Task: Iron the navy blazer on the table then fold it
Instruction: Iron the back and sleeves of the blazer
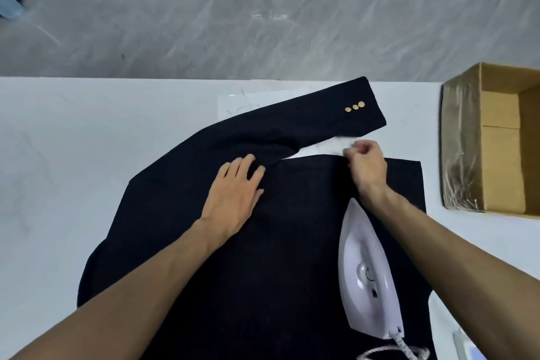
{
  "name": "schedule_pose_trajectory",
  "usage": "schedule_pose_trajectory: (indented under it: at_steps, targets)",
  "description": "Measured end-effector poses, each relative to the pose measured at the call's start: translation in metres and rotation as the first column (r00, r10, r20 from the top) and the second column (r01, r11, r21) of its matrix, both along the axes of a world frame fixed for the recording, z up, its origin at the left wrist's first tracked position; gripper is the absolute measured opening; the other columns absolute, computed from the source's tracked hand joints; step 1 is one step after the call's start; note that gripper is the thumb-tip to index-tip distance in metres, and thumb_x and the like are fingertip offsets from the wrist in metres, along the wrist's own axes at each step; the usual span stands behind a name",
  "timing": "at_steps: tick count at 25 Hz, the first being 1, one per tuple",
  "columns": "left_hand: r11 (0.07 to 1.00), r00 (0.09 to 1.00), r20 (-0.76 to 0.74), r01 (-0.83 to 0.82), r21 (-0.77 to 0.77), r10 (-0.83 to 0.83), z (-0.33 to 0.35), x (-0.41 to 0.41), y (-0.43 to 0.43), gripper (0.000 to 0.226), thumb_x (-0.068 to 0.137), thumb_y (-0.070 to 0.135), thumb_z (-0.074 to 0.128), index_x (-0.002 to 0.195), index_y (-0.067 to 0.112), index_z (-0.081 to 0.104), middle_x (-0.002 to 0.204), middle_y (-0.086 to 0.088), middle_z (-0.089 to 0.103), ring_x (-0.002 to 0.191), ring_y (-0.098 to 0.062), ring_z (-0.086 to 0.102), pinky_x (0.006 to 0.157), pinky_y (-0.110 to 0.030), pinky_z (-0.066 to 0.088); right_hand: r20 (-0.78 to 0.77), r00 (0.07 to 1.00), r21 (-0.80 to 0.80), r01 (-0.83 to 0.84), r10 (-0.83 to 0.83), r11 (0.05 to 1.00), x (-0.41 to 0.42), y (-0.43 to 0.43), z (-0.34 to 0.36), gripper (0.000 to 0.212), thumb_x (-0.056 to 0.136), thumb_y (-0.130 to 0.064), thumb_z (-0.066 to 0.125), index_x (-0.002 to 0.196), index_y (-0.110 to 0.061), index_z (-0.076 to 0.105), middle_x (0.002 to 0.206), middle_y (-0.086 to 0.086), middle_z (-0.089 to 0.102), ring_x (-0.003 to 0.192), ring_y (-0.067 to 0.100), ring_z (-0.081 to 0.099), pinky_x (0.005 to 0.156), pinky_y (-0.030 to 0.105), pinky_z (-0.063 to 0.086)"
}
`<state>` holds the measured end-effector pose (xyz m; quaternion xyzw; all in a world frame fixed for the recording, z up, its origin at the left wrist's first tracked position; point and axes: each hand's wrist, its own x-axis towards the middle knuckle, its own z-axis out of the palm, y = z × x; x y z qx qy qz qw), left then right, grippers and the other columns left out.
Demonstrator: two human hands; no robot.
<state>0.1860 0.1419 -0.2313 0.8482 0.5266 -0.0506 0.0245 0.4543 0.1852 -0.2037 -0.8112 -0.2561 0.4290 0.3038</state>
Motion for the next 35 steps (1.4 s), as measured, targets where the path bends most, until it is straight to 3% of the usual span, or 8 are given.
schedule_pose_trajectory:
  at_steps: [3,6,11,16,20,25,29,35]
  targets:
    - [0.999,1.0,0.004,0.031,0.038,-0.031,-0.001,0.003,-0.007,0.042,0.092,0.038,0.062,0.131,0.02,0.06,0.13,-0.008,0.055,0.109,-0.027,0.056,0.093,-0.039,0.046,0.498,0.524,-0.101,-0.756,0.69,0.647,-0.001,-0.031,-0.005,0.042,0.085,-0.033,0.07,0.124,-0.024,0.058,0.118,-0.004,0.052,0.106,0.016,0.049,0.09,0.03,0.043]
    - [0.998,0.996,-0.065,0.066,-0.015,-0.067,0.002,0.008,-0.002,0.032,0.093,0.033,0.063,0.122,0.021,0.062,0.129,-0.003,0.054,0.106,-0.023,0.053,0.092,-0.035,0.046,0.504,0.251,-0.294,-0.85,0.827,0.437,-0.003,-0.042,-0.011,0.054,0.085,-0.035,0.071,0.133,-0.028,0.05,0.126,-0.004,0.046,0.109,0.019,0.046,0.091,0.032,0.041]
    - [0.963,0.97,0.19,0.188,-0.191,-0.152,-0.001,-0.006,-0.014,0.024,0.089,0.007,0.067,0.11,0.019,0.067,0.131,-0.005,0.061,0.122,-0.028,0.057,0.107,-0.04,0.042,0.383,0.276,-0.362,-0.833,0.882,0.418,-0.003,-0.031,0.007,0.03,0.09,-0.025,0.062,0.119,-0.026,0.057,0.111,-0.003,0.055,0.108,0.021,0.053,0.087,0.033,0.041]
    - [0.991,0.995,0.092,0.046,-0.125,-0.034,0.018,-0.003,-0.039,0.024,0.096,0.021,0.058,0.118,0.016,0.064,0.147,-0.015,0.047,0.137,-0.032,0.042,0.117,-0.046,0.032,0.619,0.558,-0.29,-0.491,0.552,0.821,-0.004,-0.121,0.065,0.044,0.087,-0.039,0.064,0.12,-0.013,0.052,0.109,0.009,0.052,0.095,0.027,0.051,0.074,0.036,0.044]
    - [0.997,0.998,0.05,-0.044,-0.062,0.048,0.037,0.009,-0.06,0.042,0.099,0.036,0.049,0.134,0.015,0.056,0.136,-0.014,0.051,0.115,-0.029,0.053,0.098,-0.042,0.046,0.396,0.62,-0.553,-0.428,0.677,0.715,-0.006,-0.196,0.075,0.041,0.09,-0.03,0.06,0.12,-0.01,0.04,0.098,0.006,0.055,0.08,0.026,0.054,0.066,0.035,0.043]
    - [0.98,0.984,-0.166,0.038,-0.198,-0.071,0.025,0.029,-0.088,0.059,0.1,0.047,0.048,0.15,0.022,0.03,0.158,-0.022,0.019,0.136,-0.039,0.036,0.113,-0.049,0.033,0.376,0.783,-0.3,-0.403,0.496,0.865,0.002,-0.191,0.085,0.031,0.098,-0.032,0.05,0.124,-0.015,0.047,0.083,0.005,0.063,0.07,0.027,0.05,0.064,0.035,0.039]
    - [0.978,0.98,-0.183,0.041,-0.205,-0.08,0.033,0.034,-0.09,0.05,0.093,0.019,0.063,0.138,0.022,0.042,0.156,-0.015,0.021,0.128,-0.03,0.042,0.109,-0.042,0.037,0.357,0.833,-0.146,-0.397,0.423,0.906,0.004,-0.163,0.096,0.034,0.092,-0.03,0.054,0.125,-0.029,0.05,0.089,0.0,0.065,0.077,0.024,0.059,0.066,0.035,0.046]
    - [0.932,0.997,0.081,0.015,-0.363,0.015,0.026,0.04,-0.098,0.041,0.096,0.0,0.053,0.132,0.017,0.046,0.161,0.001,0.027,0.137,-0.024,0.038,0.097,-0.032,0.05,0.392,0.743,-0.234,-0.49,0.542,0.84,0.001,-0.123,0.077,0.029,0.091,-0.023,0.051,0.121,-0.025,0.049,0.085,0.002,0.063,0.073,0.026,0.055,0.058,0.032,0.039]
